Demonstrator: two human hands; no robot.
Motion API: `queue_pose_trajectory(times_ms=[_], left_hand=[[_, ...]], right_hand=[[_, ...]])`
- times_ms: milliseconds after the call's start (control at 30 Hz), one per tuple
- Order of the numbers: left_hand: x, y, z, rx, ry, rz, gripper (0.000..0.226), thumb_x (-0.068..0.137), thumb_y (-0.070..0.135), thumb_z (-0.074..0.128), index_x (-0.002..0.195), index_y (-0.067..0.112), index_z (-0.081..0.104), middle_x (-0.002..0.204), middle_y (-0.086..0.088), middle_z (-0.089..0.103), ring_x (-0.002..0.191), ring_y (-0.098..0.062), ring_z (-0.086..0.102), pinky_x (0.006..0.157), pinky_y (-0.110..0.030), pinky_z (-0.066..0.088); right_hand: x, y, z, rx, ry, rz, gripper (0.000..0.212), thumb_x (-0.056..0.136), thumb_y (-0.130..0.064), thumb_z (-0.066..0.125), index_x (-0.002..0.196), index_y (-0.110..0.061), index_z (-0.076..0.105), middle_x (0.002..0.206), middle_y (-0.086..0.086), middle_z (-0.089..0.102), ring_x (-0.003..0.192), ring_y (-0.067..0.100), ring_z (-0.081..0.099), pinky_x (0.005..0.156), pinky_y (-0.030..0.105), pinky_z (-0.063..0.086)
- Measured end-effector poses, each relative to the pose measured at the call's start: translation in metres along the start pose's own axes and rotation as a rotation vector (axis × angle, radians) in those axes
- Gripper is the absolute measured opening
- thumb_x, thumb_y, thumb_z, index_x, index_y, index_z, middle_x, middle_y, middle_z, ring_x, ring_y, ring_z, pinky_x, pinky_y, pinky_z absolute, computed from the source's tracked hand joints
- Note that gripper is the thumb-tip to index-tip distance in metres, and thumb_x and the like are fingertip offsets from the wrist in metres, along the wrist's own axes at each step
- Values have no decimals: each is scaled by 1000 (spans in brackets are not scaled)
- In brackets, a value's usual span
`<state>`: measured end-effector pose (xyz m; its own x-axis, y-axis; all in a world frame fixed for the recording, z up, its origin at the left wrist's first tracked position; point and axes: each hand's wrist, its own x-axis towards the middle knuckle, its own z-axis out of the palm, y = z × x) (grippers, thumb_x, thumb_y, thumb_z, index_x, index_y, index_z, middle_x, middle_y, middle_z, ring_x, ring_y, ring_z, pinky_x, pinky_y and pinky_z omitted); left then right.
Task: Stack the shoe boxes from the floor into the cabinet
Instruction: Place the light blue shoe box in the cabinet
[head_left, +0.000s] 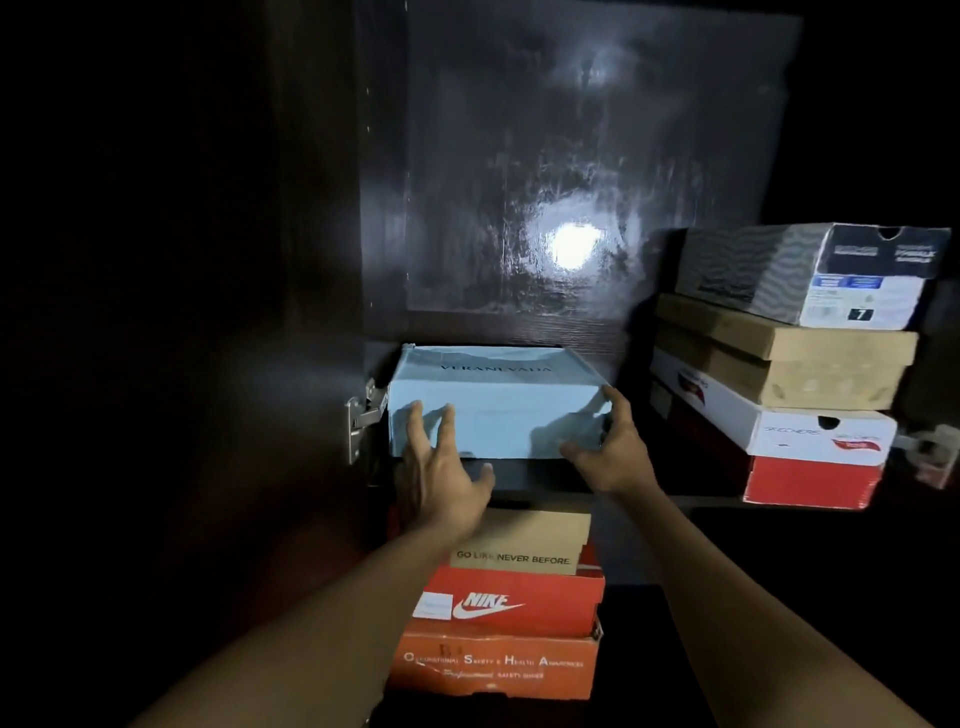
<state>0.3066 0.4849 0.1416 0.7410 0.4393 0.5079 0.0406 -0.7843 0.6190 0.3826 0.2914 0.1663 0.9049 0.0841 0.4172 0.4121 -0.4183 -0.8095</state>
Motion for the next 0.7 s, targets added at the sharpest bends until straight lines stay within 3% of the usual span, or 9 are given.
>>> queue_pose_trajectory(times_ms=[133,233,333,400,600,700], left_hand=[[30,-5,-5,21,-107,-190,88,82,54,66,154,38,19,162,6,-17,135,-38,40,109,-44,35],[41,-5,-9,107,-194,-200,87,85,58,61,155,39,13,163,7,-18,138,-35,37,114,-46,26],[38,-4,-12,148,-216,-173,89,87,57,60,156,40,7,163,6,-21,140,-35,35,116,-46,23],[37,-9,-10,124,-235,-167,92,86,54,63,156,40,5,163,6,-21,143,-35,29,117,-46,23],[14,-16,-34,-39,-347,-94,98,83,50,71,157,37,8,165,-1,-1,150,-29,15,119,-45,26],[-17,-4,-58,-75,-387,-65,98,85,44,73,158,33,8,165,-4,1,151,-26,11,120,-39,22]], right_hand=[[21,4,15,3,-57,17,107,66,-27,87,148,-39,19,138,11,49,121,29,55,103,45,50],[35,10,18,-6,-97,22,118,52,-45,86,146,-46,15,138,11,50,123,30,54,103,49,49],[29,2,13,-36,-153,34,119,69,-19,87,157,-32,8,147,11,40,133,29,44,112,42,41],[24,2,14,-38,-156,32,118,75,-13,85,158,-30,2,154,9,29,138,29,37,114,41,37],[-29,-16,14,-84,-210,28,111,81,-28,80,158,-35,1,164,8,7,148,33,19,119,49,28],[-64,-26,-3,-113,-228,49,115,70,-47,82,148,-58,-2,160,7,24,144,29,34,113,49,39]])
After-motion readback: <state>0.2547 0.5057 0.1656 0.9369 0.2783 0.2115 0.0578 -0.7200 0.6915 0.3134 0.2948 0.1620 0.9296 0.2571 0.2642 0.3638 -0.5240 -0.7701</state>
